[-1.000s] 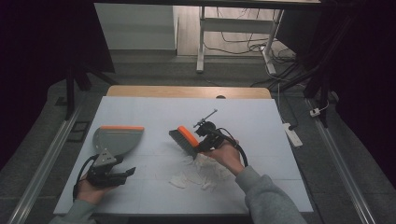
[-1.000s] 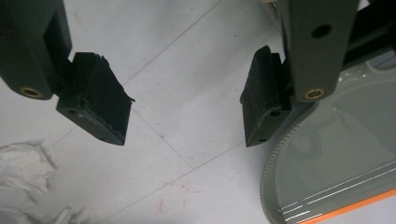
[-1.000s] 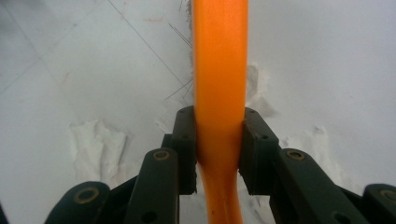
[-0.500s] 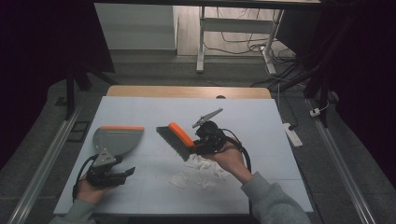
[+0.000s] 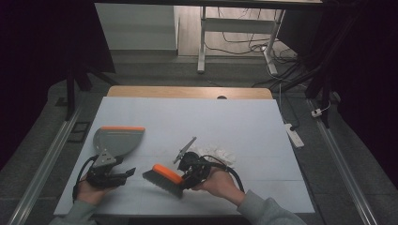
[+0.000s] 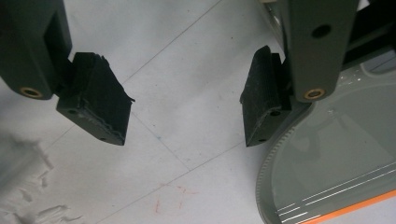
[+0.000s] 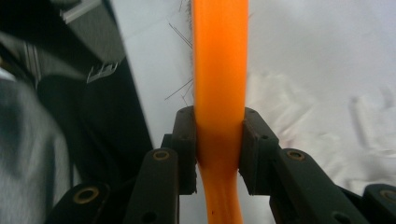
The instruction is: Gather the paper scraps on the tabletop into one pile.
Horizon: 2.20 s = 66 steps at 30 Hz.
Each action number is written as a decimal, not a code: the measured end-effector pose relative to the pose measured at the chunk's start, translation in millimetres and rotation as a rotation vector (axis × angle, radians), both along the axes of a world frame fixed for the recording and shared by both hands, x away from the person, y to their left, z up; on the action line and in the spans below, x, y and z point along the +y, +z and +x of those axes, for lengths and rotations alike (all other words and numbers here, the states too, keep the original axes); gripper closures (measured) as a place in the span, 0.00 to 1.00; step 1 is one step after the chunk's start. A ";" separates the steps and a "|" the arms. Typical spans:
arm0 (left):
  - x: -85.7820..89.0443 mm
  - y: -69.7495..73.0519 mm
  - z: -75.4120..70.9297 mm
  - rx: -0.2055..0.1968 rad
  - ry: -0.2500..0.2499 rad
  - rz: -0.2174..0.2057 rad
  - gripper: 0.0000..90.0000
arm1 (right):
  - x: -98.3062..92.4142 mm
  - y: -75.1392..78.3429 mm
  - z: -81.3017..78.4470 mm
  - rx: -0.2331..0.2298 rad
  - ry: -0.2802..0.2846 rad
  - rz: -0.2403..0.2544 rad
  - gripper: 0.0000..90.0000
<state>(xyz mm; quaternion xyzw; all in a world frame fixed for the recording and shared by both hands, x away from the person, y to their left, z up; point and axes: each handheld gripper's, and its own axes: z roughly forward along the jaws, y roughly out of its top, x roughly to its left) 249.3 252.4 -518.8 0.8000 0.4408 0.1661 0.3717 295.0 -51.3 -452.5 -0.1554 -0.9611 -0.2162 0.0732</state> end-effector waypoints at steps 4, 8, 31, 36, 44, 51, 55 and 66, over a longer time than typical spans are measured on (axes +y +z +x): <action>-0.4 -0.1 -0.1 0.001 -0.002 0.001 0.37 | 5.3 -4.9 -11.2 -0.012 0.048 -0.066 0.78; 0.1 0.0 -0.3 -0.001 0.000 0.002 0.37 | 2.9 -6.9 -5.3 -0.063 0.035 -0.107 0.78; 0.6 -0.4 0.0 0.001 0.002 0.002 0.38 | -57.0 38.6 32.6 -0.256 -0.132 -0.079 0.78; 0.2 -0.3 -0.1 0.001 0.002 0.003 0.38 | -74.2 59.4 23.7 -0.300 -0.149 -0.068 0.78; -0.7 -0.6 0.2 0.003 0.000 0.008 0.38 | -82.6 46.3 17.1 -0.228 -0.139 -0.048 0.78; -1.1 -0.9 0.2 0.004 -0.001 0.009 0.38 | -40.4 19.7 13.3 -0.142 -0.060 -0.008 0.78; -0.6 -1.0 0.0 0.004 -0.003 0.010 0.38 | -9.7 1.2 17.8 -0.119 -0.015 0.018 0.78; 0.9 -1.4 0.0 0.004 -0.004 0.006 0.38 | -24.9 -6.0 55.5 -0.160 -0.180 -0.029 0.78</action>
